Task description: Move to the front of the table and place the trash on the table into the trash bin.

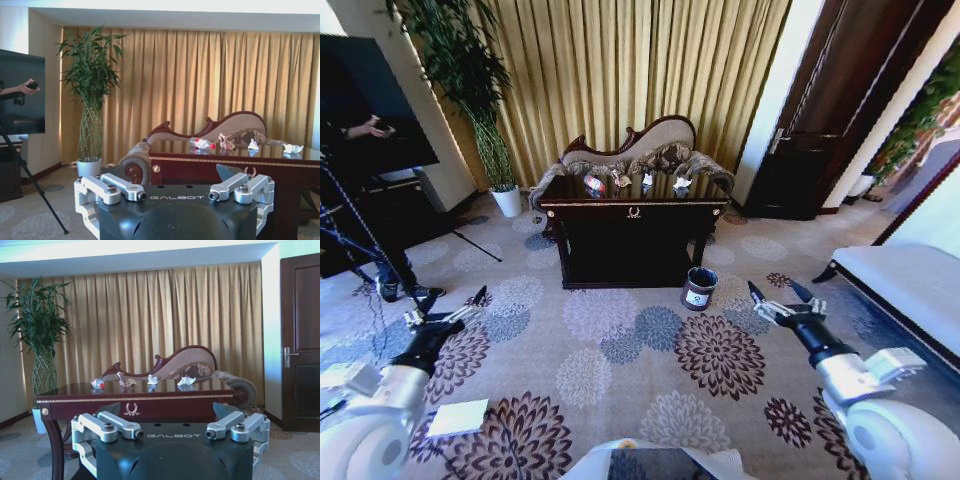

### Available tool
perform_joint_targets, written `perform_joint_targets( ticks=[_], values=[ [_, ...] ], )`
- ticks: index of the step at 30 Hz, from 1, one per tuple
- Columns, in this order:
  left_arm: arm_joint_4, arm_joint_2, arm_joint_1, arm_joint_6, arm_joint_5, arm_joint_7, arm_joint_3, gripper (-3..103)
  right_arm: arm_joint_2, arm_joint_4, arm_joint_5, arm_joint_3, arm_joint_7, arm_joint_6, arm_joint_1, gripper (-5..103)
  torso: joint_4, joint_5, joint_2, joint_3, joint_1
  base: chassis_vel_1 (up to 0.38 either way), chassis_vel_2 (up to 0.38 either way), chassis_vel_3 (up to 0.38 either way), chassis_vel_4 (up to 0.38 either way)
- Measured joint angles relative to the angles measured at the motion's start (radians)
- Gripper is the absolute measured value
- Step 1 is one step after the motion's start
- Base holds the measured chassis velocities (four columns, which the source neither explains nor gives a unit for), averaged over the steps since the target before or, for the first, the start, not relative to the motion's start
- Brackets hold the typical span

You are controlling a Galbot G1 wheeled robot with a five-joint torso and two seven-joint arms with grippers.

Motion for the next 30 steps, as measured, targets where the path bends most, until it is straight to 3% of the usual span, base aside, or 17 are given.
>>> perform_joint_targets(
  ticks=[14, 30],
  values=[
    [0.004, -0.002, -0.001, -0.006, 0.003, 0.009, 0.002, 100, 0.004, -0.001, 0.003, 0.003, -0.009, 0.007, -0.005, 100, 0.0000, -0.0001, 0.000, 0.000, 0.000, -0.033, 0.040, 0.033, -0.032],
    [0.012, -0.004, 0.004, -0.027, 0.005, 0.020, 0.002, 100, 0.006, 0.000, 0.004, 0.003, -0.013, 0.008, -0.007, 100, -0.0003, 0.0004, 0.000, 0.000, 0.000, -0.232, 0.196, 0.221, -0.185]
  ],
)
